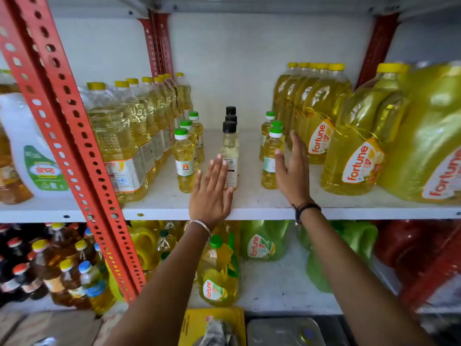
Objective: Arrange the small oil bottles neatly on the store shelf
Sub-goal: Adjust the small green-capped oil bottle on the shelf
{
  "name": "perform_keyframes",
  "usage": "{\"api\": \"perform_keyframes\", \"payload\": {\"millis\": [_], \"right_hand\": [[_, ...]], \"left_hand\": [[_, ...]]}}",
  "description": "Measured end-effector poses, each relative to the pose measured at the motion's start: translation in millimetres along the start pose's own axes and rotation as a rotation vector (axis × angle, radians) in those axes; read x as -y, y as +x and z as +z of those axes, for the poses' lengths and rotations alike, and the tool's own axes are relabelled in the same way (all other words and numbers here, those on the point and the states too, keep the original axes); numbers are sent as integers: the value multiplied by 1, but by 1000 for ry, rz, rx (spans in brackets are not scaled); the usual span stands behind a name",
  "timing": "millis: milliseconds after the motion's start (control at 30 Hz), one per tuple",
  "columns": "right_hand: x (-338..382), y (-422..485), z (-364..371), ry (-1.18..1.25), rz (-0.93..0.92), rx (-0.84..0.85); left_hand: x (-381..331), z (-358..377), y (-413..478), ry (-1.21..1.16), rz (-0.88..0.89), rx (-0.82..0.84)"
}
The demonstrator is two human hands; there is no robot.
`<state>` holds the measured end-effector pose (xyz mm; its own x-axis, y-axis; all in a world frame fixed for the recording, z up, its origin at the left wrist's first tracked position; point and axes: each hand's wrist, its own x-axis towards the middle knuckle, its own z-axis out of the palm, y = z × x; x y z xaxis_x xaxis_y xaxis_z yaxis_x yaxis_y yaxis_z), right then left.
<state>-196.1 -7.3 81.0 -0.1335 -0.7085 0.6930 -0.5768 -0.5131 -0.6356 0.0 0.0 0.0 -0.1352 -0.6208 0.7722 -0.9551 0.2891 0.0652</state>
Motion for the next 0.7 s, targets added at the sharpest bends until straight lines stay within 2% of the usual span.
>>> {"api": "perform_keyframes", "payload": {"millis": [233,367,600,700], "right_hand": [[0,36,5,276,243,58],[-4,41,8,259,238,96],[-9,52,4,180,284,-5],[-11,55,2,132,303,6]], "left_hand": [[-3,-5,1,36,-31,37],[-3,-4,1,34,-41,40],[-4,-4,0,24,-51,30],[-3,-3,0,19,-57,33]]}}
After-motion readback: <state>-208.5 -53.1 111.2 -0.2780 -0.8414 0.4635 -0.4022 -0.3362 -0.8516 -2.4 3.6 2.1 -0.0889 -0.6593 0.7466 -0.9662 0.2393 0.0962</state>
